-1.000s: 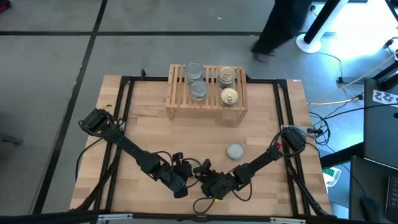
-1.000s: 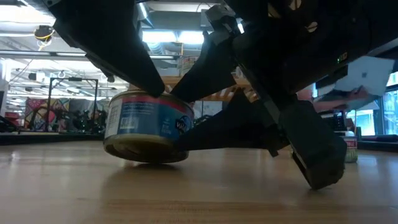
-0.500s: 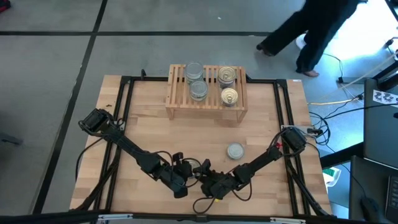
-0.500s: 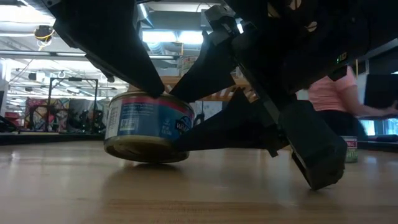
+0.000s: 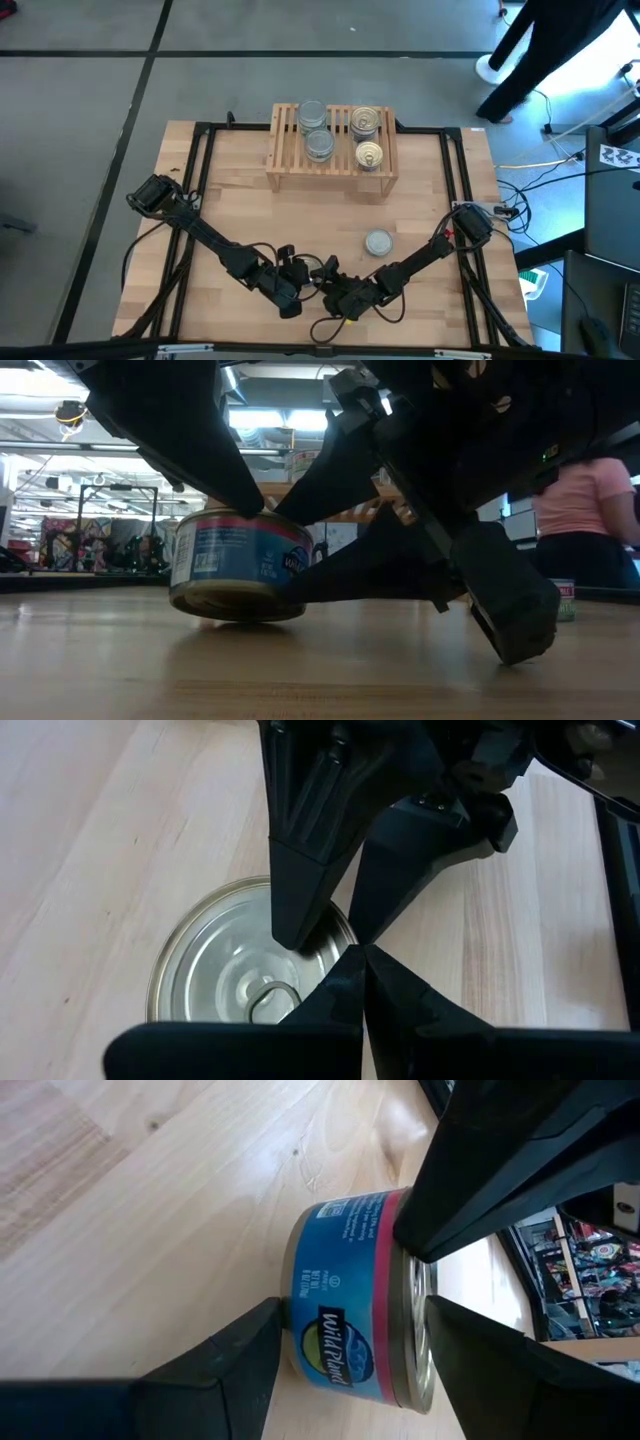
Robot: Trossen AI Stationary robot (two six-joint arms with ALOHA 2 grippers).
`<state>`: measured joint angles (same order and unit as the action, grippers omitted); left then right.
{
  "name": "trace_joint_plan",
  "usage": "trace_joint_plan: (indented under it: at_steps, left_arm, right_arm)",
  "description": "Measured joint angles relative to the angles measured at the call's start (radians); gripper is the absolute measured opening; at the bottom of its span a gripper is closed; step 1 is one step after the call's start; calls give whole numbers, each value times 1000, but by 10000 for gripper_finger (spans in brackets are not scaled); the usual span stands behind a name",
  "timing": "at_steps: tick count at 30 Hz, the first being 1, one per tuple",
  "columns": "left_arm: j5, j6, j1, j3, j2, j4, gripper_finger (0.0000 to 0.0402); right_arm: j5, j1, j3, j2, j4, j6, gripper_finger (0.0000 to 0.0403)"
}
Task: Stack canned seafood by type on shelf
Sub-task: Stack the blue pink tuna can on top of the blue pink tuna can on the shelf
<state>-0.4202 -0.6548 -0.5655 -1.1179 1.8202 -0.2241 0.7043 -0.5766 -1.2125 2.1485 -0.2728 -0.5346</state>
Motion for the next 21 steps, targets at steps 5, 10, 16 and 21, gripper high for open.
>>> trace_joint_plan:
  at_steps: [5, 10, 16, 21]
  left_arm:
    - [4, 0, 0, 0, 0, 0, 0]
    - [3, 0, 0, 0, 0, 0, 0]
    - [3, 0, 1, 0, 0, 0, 0]
    - [3, 0, 6, 0, 0, 0, 0]
  right_arm:
    - [-20, 0, 0, -2, 21, 9, 243]
    - [-24, 0, 0, -3, 31, 9, 243]
    - [-45, 0, 0, -3, 35, 8, 243]
    - [-62, 0, 0, -4, 38, 8, 243]
